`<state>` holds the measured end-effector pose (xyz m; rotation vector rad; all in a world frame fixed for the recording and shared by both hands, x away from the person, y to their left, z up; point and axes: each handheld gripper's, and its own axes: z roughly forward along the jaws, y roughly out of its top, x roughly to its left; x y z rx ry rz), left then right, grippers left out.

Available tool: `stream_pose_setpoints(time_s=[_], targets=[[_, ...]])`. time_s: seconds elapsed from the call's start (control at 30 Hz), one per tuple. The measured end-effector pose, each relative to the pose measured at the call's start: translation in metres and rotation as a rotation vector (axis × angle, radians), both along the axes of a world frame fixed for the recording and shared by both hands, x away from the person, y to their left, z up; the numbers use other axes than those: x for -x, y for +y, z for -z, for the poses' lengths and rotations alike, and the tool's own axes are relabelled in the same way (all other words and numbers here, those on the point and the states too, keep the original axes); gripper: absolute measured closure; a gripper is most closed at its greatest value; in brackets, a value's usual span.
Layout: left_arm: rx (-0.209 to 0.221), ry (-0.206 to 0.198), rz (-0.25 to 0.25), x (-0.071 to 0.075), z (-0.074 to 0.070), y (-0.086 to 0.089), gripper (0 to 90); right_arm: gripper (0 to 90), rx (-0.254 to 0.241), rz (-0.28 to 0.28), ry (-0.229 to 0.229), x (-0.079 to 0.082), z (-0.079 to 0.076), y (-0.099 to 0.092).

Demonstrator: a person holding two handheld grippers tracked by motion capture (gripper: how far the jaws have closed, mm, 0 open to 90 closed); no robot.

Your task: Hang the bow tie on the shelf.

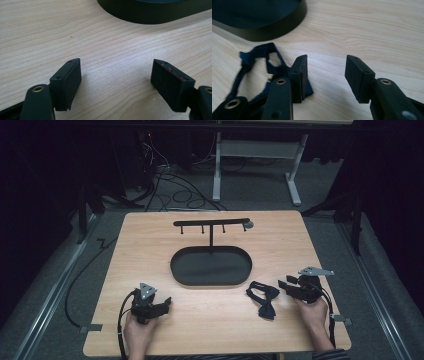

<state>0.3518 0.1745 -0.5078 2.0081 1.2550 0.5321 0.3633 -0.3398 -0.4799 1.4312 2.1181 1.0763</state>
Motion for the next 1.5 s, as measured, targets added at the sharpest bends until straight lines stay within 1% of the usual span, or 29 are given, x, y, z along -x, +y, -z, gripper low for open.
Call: stream_pose_setpoints(time_s=[0.03,0.07,0.13,0.2,0.23,0.27,0.33,0.37,0.47,0.57,0.67,0.73,0.87,0.9,1.0,1.23,1.3,1.33,1.37,1.43,1.5], targets=[[0.0,0.0,0.0,0.0,0.0,0.0,25.0,55.1,-0.002,-0.018,-0.003,0.001,-0.003,0.004],[0.0,0.0,0.0,0.0,0.0,0.0,25.0,55.1,-0.002,-0.018,-0.003,0.001,-0.003,0.004],[0.0,0.0,0.0,0.0,0.0,0.0,25.0,55.3,0.013,-0.045,-0.015,0.002,-0.008,0.012],[0.0,0.0,0.0,0.0,0.0,0.0,25.0,55.4,0.016,-0.063,-0.019,0.003,-0.011,0.017],[0.0,0.0,0.0,0.0,0.0,0.0,25.0,55.4,0.016,-0.063,-0.019,0.003,-0.011,0.017],[0.0,0.0,0.0,0.0,0.0,0.0,25.0,55.7,0.015,-0.077,-0.021,0.003,-0.013,0.022],[0.0,0.0,0.0,0.0,0.0,0.0,25.0,55.9,0.017,-0.086,-0.024,0.003,-0.014,0.024],[0.0,0.0,0.0,0.0,0.0,0.0,25.0,55.9,0.016,-0.1,-0.022,0.003,-0.014,0.028],[0.0,0.0,0.0,0.0,0.0,0.0,25.0,55.9,0.018,-0.112,-0.017,0.003,-0.014,0.031],[0.0,0.0,0.0,0.0,0.0,0.0,25.0,55.7,0.013,-0.129,-0.004,0.0,-0.011,0.037],[0.0,0.0,0.0,0.0,0.0,0.0,25.0,55.7,0.012,-0.134,0.005,-0.002,-0.01,0.04],[0.0,0.0,0.0,0.0,0.0,0.0,25.0,55.7,0.017,-0.149,0.013,-0.004,-0.007,0.044],[0.0,0.0,0.0,0.0,0.0,0.0,25.0,55.9,0.015,-0.155,0.026,-0.006,-0.005,0.048],[0.0,0.0,0.0,0.0,0.0,0.0,25.0,56.0,0.018,-0.16,0.036,-0.007,-0.004,0.05],[0.0,0.0,0.0,0.0,0.0,0.0,25.0,56.4,0.019,-0.166,0.038,-0.009,-0.002,0.052],[0.0,0.0,0.0,0.0,0.0,0.0,24.9,58.2,0.025,-0.181,0.059,-0.014,0.003,0.058],[0.0,0.0,0.0,0.0,0.0,0.0,24.9,60.1,0.02,-0.184,0.069,-0.015,0.005,0.059],[0.0,0.0,0.0,0.0,0.0,0.0,25.0,61.3,0.024,-0.189,0.071,-0.016,0.007,0.06],[0.0,0.0,0.0,0.0,0.0,0.0,24.9,63.9,0.032,-0.2,0.084,-0.017,0.009,0.061],[0.0,0.0,0.0,0.0,0.0,0.0,24.9,65.2,0.034,-0.199,0.091,-0.018,0.01,0.062],[0.0,0.0,0.0,0.0,0.0,0.0,24.9,72.1,0.045,-0.216,0.103,-0.019,0.013,0.063]])
